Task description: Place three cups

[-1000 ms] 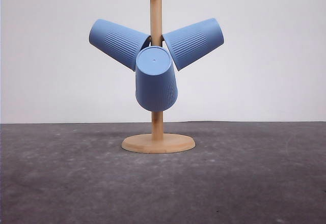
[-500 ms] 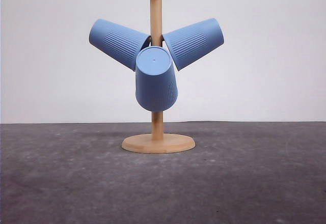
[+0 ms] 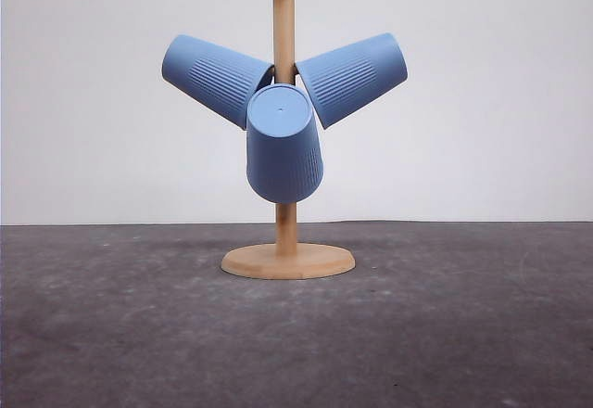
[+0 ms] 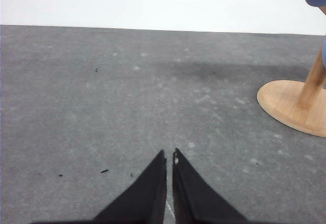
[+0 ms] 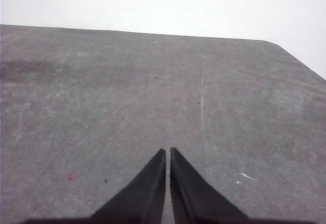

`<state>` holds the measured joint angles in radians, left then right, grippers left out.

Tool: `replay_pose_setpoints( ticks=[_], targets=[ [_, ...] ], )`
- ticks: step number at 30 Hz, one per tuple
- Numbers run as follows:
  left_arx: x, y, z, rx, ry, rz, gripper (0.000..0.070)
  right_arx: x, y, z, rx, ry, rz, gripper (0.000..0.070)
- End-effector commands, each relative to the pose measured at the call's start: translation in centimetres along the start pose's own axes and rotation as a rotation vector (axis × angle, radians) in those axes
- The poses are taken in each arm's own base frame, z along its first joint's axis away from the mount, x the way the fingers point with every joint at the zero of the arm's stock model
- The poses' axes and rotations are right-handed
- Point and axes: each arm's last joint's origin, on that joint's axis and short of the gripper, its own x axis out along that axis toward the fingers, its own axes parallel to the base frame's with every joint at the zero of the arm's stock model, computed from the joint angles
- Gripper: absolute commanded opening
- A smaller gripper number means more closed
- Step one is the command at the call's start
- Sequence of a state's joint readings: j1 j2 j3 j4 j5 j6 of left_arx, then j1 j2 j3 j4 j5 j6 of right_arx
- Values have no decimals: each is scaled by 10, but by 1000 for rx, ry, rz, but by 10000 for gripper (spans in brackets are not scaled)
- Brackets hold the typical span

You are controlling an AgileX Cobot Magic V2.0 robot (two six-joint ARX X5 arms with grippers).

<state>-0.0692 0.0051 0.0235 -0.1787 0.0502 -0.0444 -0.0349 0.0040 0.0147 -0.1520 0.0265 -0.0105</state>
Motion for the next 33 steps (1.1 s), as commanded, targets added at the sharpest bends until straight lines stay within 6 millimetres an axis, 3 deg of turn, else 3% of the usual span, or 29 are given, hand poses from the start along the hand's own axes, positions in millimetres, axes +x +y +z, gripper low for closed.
replay_pose_setpoints(
  ticks=[1,33],
  targets=[
    [1,0,-3,-1,7,4,0,0,0,0,11,-8,-1,9],
    [1,0,-3,-1,7,4,0,0,0,0,11,-8,-1,9]
  ],
)
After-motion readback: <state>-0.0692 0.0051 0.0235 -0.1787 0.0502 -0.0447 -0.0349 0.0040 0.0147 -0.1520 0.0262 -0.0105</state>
